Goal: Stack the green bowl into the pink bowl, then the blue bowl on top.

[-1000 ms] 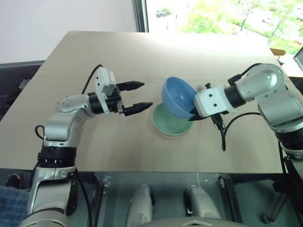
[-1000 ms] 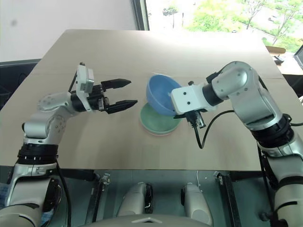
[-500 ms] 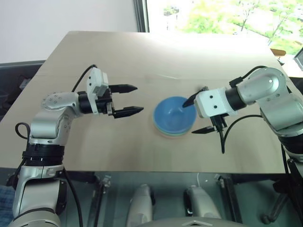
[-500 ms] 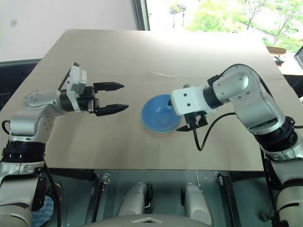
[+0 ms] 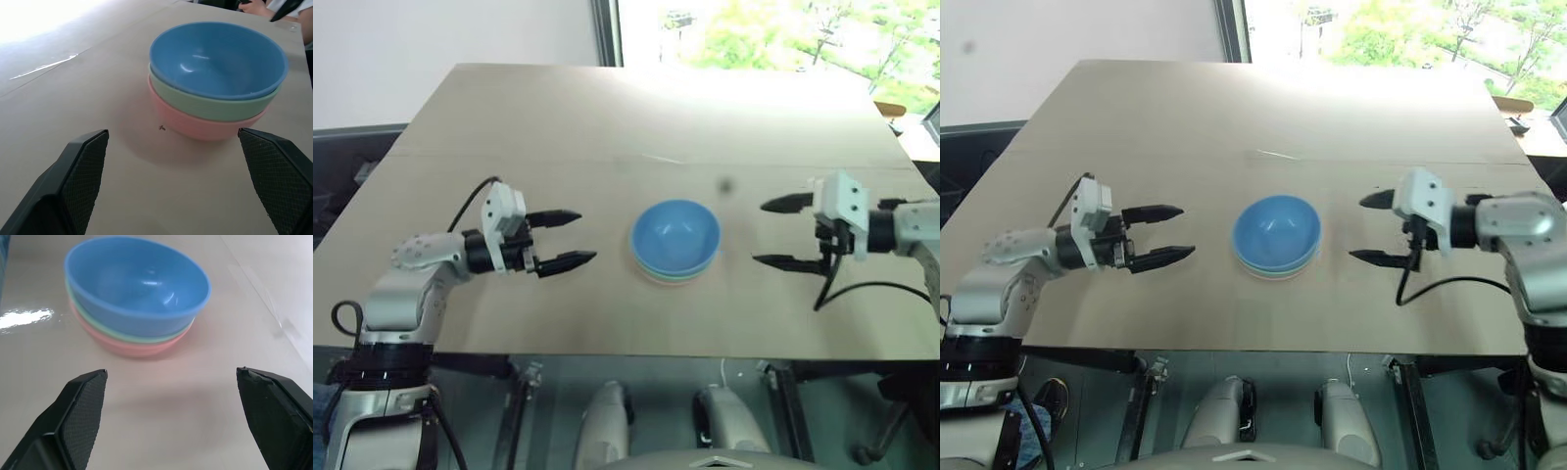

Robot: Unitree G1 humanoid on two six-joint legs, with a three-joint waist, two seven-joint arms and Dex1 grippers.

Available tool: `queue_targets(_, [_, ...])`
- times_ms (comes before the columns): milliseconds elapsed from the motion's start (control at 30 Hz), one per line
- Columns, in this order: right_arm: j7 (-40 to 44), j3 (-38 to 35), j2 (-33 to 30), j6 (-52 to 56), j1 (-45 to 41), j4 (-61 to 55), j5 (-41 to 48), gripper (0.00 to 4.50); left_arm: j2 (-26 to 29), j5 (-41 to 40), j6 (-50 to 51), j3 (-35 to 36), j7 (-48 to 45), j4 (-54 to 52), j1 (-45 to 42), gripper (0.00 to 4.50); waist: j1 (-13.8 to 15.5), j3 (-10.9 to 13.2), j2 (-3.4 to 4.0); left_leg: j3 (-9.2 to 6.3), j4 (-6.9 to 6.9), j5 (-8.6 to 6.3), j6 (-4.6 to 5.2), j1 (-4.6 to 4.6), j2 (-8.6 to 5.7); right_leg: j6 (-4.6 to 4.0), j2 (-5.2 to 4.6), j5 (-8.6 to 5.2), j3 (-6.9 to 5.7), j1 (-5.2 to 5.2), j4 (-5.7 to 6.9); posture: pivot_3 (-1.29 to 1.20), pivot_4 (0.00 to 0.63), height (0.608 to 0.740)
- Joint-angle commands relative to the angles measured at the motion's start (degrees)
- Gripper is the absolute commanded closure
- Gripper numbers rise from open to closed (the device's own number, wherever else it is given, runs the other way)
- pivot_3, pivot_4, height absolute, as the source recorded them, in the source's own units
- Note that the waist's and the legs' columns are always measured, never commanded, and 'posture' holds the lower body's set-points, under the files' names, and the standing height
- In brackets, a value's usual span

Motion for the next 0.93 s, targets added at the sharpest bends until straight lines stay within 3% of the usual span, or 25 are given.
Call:
queue_targets(33, [-1.3,-8.6,0.5,-1.8,5.3,0.2,5.0,0.06,-0.9,-1.2,-0.4,3.6,3.6,-3.9,3.2,0.0,-0.2,0.0,0.0,0.01,0.01,0.0,0.0,0.02,0.0,0.0,0.0,0.0,0.01,0.02,0.02,0.0,0.15,0.74])
queue_targets(333, [4.2,-18.3,3.9,-11.4,19.7,4.1,14.3,0.06,-2.3,-1.0,-5.9,6.5,5.4,-6.7,10.9,0.0,-0.2,0.0,-0.03,-0.04,0.01,0.0,0.0,0.06,0.0,0.01,0.01,0.01,0.0,0.09,0.01,0.0,0.15,0.74])
queue_targets(533, [7.7,-19.8,2.1,-12.2,22.3,5.8,18.1,0.06,-3.3,-1.5,-9.4,7.6,5.3,-6.1,12.0,0.0,-0.2,0.0,-0.04,-0.04,0.02,0.0,0.0,0.22,0.0,0.01,0.01,0.0,0.01,0.22,0.01,0.0,0.15,0.74])
queue_targets(933, [5.5,-19.7,1.8,-12.0,22.2,4.4,20.7,0.06,-3.5,-0.3,-12.5,6.8,5.6,-5.8,11.6,0.0,-0.2,0.0,-0.04,-0.04,0.02,0.0,0.0,0.21,0.0,0.01,0.01,0.0,0.02,0.21,0.0,0.0,0.15,0.74])
